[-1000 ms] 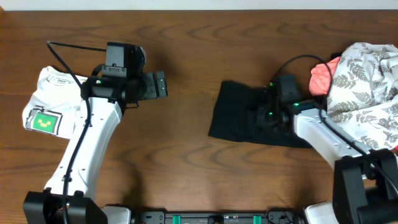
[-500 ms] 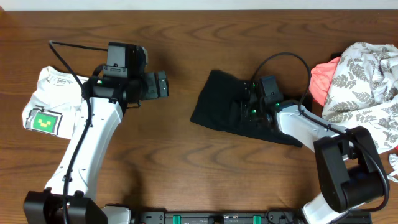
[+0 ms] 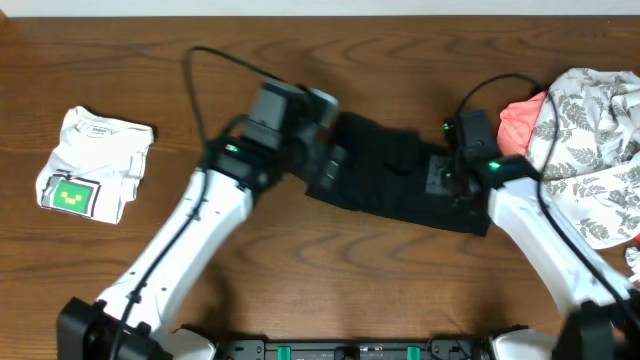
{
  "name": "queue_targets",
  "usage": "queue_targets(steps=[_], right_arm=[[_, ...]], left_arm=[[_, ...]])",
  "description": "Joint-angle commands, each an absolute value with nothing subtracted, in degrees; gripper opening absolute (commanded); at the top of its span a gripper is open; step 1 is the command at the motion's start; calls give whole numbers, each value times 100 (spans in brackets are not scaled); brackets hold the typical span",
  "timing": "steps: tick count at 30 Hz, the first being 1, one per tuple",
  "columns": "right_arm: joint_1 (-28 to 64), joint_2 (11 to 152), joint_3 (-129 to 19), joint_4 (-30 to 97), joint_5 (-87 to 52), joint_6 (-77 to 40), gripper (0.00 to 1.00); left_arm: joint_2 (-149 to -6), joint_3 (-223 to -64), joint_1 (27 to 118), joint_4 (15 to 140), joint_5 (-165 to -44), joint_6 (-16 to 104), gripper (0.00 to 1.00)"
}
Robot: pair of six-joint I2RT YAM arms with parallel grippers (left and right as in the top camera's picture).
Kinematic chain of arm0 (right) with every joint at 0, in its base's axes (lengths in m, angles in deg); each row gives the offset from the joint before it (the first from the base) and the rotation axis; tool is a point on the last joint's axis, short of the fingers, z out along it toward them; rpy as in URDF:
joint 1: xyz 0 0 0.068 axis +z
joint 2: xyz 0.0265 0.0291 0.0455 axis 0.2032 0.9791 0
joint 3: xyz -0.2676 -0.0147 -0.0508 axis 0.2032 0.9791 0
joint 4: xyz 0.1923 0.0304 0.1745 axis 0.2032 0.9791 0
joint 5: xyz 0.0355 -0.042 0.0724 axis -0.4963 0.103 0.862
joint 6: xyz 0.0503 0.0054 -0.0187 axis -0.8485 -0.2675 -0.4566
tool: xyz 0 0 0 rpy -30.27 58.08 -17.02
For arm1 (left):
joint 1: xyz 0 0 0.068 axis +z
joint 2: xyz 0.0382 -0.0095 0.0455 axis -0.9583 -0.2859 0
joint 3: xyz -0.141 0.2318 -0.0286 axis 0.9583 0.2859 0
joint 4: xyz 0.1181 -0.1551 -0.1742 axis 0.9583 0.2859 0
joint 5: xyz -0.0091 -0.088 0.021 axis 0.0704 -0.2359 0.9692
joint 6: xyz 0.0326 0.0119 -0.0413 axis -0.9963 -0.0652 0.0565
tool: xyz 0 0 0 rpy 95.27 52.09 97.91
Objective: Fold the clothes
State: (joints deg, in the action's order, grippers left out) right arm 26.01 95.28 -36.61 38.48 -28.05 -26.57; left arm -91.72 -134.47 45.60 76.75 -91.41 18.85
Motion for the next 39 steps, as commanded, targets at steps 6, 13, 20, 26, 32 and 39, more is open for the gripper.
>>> queue_targets(steps=[6,13,20,26,32,39], right_arm=[[2555,9705,-3532,4220,-3135,-2753,20],[2245,10122,-3530,4266,-3546,-3289,22],[1598,10249,-3530,4406,-3541,-3369,22],[1101,10249,-3530,4486,-3445,-3140,22],[981,10249,-3530,4504,-3378,-3068,22],[983,10249,-3530,4539,-3255,-3024,21]], left_arm=[[-9837,-13526,3591,7384,-9106,1259,98],[-10523,-13526,3204,6473,-9104,1255,98],[-11098,-13526,3152,5642,-9104,1257,98],[-11513,-13526,3139,5417,-9106,1257,98],[-11882,-13526,3016,5216,-9060,1257,98],[-12175,-13526,2971,5146,-8630,1327,98]])
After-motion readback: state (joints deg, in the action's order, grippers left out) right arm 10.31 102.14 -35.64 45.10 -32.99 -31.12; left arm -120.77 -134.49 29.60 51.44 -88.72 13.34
